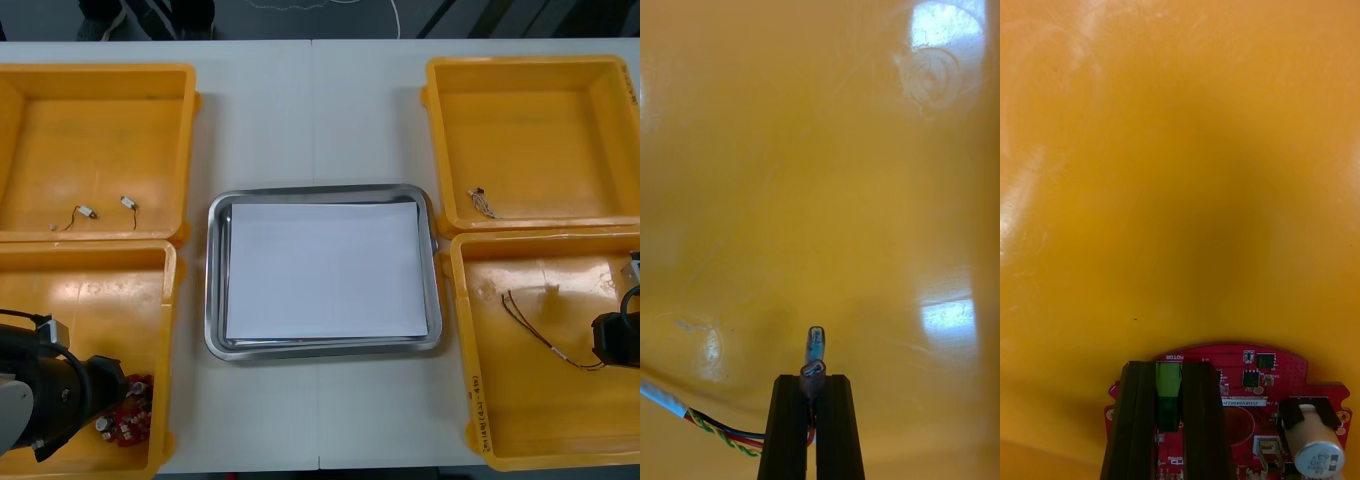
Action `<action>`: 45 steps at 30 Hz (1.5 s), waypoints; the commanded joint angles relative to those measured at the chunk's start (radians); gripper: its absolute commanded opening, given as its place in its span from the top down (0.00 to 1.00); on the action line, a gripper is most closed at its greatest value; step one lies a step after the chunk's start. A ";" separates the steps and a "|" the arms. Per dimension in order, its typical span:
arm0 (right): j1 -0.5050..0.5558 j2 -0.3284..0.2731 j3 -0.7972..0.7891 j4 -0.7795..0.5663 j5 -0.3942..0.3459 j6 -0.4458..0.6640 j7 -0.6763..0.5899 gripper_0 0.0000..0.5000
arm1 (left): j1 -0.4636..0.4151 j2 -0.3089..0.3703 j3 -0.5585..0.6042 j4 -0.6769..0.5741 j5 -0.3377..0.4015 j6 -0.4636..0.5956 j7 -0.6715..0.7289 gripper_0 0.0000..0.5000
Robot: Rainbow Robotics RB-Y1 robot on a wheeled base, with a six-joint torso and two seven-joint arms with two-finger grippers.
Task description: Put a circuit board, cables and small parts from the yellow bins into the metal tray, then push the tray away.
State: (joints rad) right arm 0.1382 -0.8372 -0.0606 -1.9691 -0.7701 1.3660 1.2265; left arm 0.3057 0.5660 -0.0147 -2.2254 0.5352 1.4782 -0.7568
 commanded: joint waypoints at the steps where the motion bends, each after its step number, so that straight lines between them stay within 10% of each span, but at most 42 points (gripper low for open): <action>1: 0.021 -0.039 -0.018 -0.005 -0.011 -0.007 0.039 0.59 | 0.027 -0.009 0.009 -0.016 0.003 -0.009 -0.046 1.00; 6: 0.020 -0.040 -0.018 -0.007 -0.017 -0.008 0.057 0.00 | 0.018 -0.009 0.038 -0.036 -0.006 -0.007 -0.053 1.00; 45: 0.014 -0.137 0.100 -0.076 -0.095 -0.087 0.745 0.00 | -0.404 0.100 0.340 -0.174 0.221 0.442 -0.027 1.00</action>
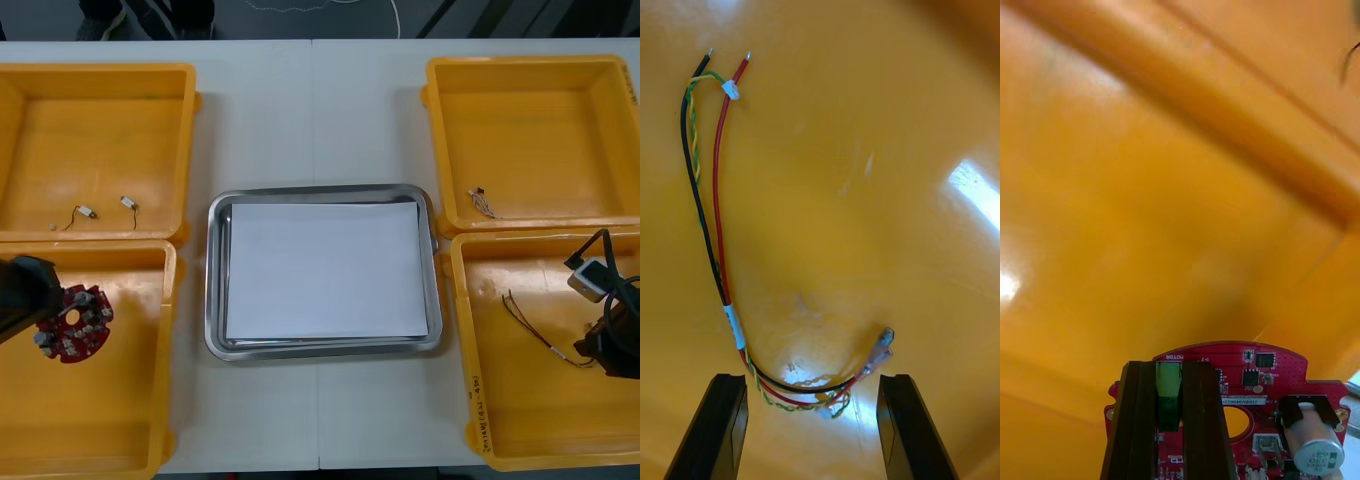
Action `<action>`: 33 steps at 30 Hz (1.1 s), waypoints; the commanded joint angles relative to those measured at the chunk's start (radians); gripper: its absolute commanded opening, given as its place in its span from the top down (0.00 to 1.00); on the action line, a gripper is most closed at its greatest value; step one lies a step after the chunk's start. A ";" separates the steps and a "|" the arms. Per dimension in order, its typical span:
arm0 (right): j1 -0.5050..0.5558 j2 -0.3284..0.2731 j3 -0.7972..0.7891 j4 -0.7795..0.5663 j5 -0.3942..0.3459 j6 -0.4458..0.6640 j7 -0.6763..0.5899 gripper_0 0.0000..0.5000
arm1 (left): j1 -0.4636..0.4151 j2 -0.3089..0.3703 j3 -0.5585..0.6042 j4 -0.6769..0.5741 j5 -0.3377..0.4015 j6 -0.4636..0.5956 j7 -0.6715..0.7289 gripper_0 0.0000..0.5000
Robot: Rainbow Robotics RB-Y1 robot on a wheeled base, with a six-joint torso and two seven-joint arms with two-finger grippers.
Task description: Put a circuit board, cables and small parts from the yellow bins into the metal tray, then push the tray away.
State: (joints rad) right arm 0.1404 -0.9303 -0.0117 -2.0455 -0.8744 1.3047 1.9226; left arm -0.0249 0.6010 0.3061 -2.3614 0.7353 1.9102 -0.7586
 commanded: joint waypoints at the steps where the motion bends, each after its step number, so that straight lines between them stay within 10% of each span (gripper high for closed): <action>1: 0.011 -0.045 0.056 0.001 0.009 -0.028 0.050 0.00 | -0.079 0.066 0.019 -0.038 0.023 0.010 -0.022 1.00; 33: -0.013 -0.004 0.216 0.028 0.169 -0.102 0.044 0.00 | -0.487 0.105 -0.460 0.077 0.044 0.010 0.367 1.00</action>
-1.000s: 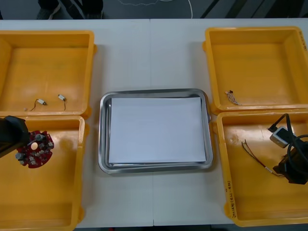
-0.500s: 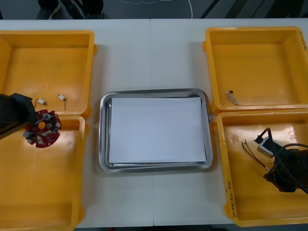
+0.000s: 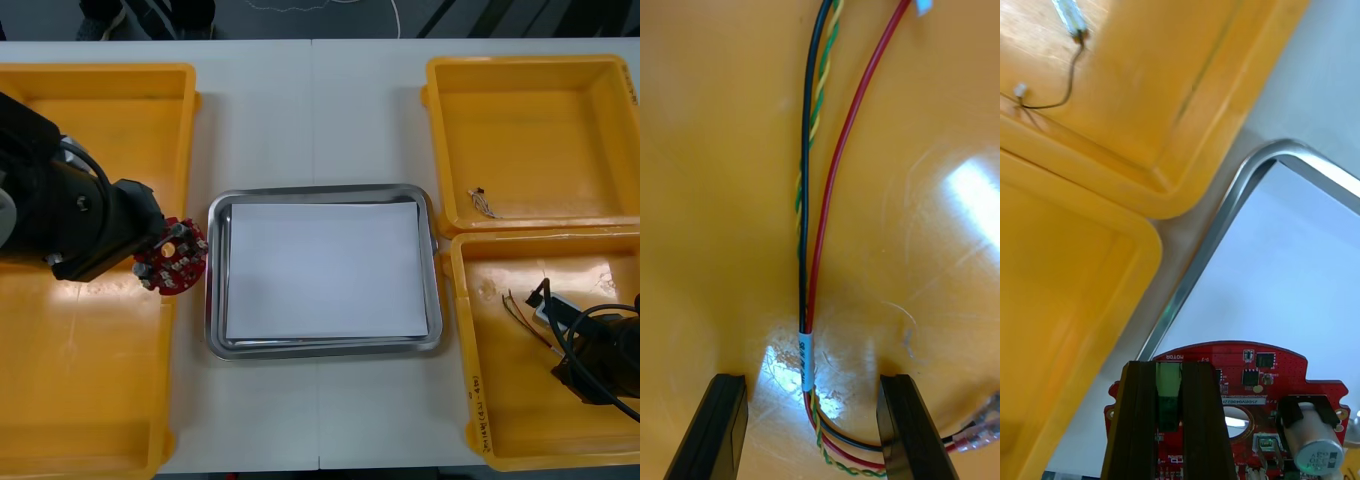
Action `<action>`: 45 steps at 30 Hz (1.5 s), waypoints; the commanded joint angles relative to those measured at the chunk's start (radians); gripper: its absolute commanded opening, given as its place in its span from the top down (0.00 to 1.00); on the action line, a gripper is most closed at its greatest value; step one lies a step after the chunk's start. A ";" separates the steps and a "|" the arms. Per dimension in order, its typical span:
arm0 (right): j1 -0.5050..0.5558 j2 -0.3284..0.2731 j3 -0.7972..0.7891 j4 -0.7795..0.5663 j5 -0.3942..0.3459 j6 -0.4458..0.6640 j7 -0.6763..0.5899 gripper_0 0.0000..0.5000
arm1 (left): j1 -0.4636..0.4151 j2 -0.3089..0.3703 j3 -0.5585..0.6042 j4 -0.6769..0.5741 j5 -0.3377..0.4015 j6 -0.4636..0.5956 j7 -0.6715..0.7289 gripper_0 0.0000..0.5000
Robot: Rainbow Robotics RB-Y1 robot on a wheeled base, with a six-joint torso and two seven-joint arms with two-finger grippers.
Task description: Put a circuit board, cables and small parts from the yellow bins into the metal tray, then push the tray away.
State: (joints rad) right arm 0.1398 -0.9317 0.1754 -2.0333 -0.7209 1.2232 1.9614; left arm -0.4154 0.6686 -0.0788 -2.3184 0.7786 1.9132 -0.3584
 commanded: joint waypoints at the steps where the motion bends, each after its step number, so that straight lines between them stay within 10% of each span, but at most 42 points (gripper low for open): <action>1: -0.019 0.005 0.038 0.027 0.015 -0.031 0.005 0.00 | -0.115 0.036 -0.099 0.048 0.002 0.007 -0.031 1.00; 12: -0.045 0.021 0.053 0.071 0.028 -0.047 0.007 0.00 | -0.215 -0.010 -0.263 0.166 -0.025 0.007 -0.040 1.00; 21: -0.049 0.021 0.053 0.082 0.018 -0.051 -0.003 0.99 | -0.215 -0.127 -0.312 0.254 -0.143 0.007 -0.137 1.00; 45: -0.120 0.022 -0.085 -0.114 -0.095 0.199 -0.230 1.00 | -0.213 -0.231 -0.450 0.390 -0.255 -0.120 -0.281 1.00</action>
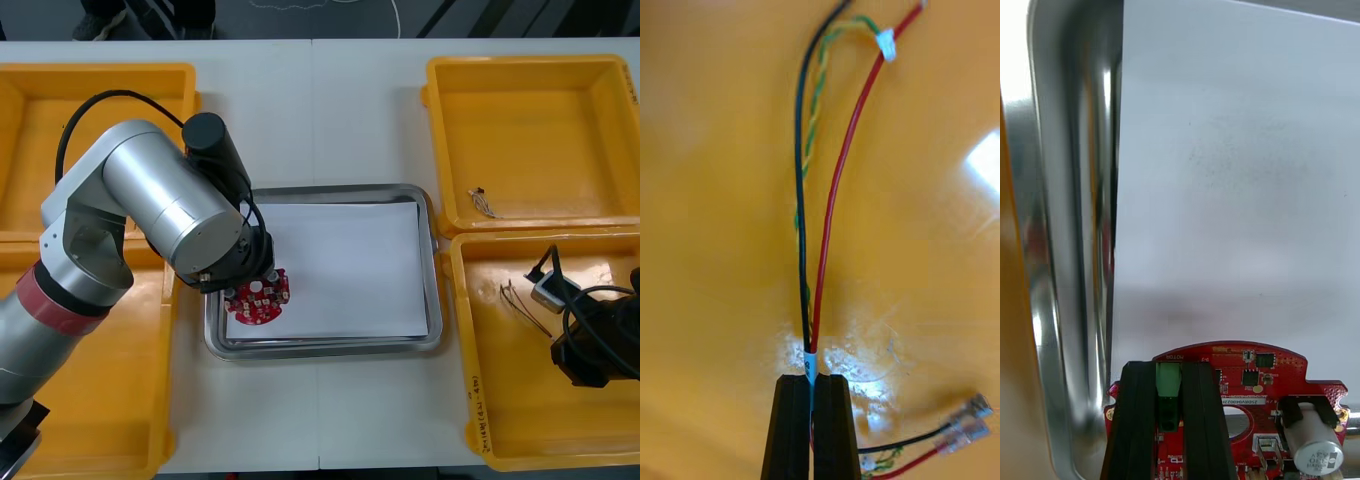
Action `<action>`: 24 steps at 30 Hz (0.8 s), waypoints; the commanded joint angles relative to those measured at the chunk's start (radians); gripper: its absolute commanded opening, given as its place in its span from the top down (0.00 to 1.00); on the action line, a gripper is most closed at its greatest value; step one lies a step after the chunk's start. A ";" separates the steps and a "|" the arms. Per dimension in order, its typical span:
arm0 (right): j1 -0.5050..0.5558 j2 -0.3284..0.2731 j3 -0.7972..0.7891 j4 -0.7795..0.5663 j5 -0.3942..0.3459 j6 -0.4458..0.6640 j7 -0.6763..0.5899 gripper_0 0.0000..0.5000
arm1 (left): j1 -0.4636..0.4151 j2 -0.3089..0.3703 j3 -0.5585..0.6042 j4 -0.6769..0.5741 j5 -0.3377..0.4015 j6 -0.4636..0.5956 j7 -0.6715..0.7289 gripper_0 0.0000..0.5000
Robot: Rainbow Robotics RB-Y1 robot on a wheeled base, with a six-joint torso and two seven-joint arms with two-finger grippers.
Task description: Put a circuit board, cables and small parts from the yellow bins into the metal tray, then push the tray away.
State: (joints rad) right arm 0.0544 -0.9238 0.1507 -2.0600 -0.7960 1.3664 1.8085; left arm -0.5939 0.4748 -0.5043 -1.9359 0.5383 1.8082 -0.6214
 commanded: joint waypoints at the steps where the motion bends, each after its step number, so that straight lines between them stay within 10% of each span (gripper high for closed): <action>1: -0.038 0.014 -0.063 -0.097 -0.020 0.066 -0.089 1.00 | -0.035 -0.038 -0.031 0.008 -0.015 -0.016 -0.020 1.00; 24: -0.262 0.180 -0.112 -0.229 -0.091 0.439 -0.626 1.00 | -0.033 -0.053 -0.109 0.083 -0.043 -0.098 -0.044 1.00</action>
State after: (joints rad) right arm -0.1594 -0.7790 0.0683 -2.2496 -0.8901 1.7829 1.2753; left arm -0.5943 0.4474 -0.6008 -1.8426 0.5038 1.7230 -0.6217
